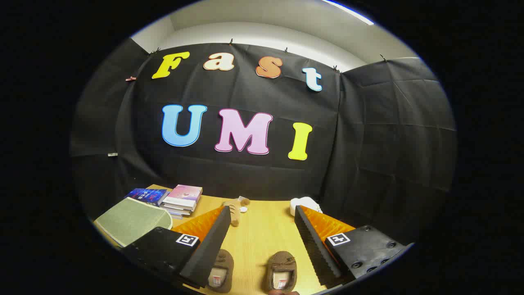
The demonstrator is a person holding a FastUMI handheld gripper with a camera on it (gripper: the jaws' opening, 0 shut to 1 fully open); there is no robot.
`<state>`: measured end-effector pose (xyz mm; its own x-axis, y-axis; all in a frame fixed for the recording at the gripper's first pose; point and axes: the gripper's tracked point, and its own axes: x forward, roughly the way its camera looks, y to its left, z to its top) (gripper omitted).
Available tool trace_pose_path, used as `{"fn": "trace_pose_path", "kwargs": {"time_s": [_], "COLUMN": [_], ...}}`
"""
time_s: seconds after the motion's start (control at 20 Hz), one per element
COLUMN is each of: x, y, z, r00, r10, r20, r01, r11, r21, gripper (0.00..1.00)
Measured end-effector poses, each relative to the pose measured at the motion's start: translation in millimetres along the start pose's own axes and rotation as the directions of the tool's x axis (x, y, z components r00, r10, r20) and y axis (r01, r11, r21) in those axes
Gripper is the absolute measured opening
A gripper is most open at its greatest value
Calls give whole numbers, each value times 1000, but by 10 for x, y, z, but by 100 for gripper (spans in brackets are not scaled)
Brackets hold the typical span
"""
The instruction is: Open the storage box then place both shoes into the box .Put the left shoe in first, then the right shoe, with the right side of both shoes facing outward in a uniform manner.
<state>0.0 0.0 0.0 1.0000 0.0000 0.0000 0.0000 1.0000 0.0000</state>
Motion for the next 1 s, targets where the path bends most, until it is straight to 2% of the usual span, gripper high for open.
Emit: {"fn": "trace_pose_path", "kwargs": {"time_s": [0.5, 1.0], "x": [21, 107], "y": [174, 335], "z": [-135, -292], "r00": [995, 968], "r10": [97, 227], "r20": [-39, -111], "r01": [-96, -220], "r11": [995, 973], "r21": [30, 70], "gripper": [97, 97]}}
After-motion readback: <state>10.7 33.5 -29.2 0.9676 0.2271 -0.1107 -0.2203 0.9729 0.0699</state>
